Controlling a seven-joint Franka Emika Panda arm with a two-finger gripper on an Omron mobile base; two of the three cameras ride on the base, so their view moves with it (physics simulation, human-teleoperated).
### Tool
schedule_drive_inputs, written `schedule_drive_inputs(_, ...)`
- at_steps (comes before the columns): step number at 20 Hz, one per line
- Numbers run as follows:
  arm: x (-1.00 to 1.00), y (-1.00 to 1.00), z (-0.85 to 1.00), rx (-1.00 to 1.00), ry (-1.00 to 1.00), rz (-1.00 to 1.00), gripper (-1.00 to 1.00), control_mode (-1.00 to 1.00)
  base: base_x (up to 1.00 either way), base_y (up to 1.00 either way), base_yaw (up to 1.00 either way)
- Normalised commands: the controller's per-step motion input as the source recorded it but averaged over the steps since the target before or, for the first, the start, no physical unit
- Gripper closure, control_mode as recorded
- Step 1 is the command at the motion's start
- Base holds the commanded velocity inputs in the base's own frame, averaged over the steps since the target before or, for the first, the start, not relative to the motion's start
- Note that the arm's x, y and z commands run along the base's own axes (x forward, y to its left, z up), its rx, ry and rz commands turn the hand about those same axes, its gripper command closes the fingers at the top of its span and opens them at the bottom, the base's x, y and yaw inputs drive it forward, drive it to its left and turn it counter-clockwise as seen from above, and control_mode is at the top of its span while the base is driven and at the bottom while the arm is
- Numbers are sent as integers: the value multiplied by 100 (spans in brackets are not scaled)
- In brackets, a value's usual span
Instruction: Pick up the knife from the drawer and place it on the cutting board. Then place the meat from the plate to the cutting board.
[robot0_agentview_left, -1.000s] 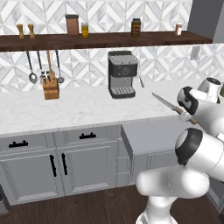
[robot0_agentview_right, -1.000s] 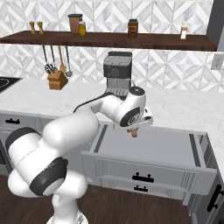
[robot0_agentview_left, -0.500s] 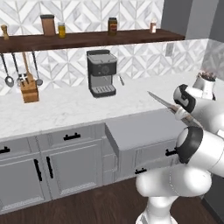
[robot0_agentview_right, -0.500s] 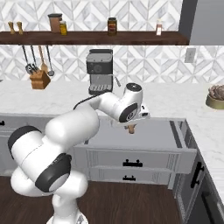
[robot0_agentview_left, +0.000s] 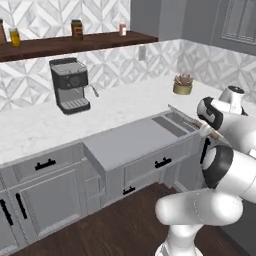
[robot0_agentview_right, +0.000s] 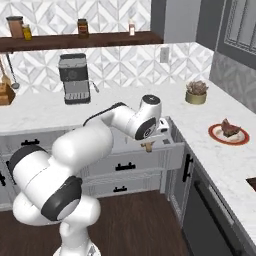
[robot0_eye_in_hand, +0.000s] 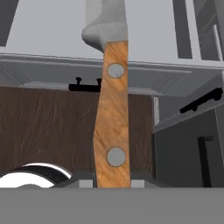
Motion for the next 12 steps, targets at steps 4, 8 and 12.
schedule_drive_inputs(4, 0, 0, 0, 0, 0, 0, 100, 100, -22, 0, -44)
schedule_drive_inputs(8, 0, 0, 0, 0, 0, 0, 100, 100, -26, 0, -46)
schedule_drive_inputs(12, 0, 0, 0, 0, 0, 0, 100, 100, -25, 0, -47)
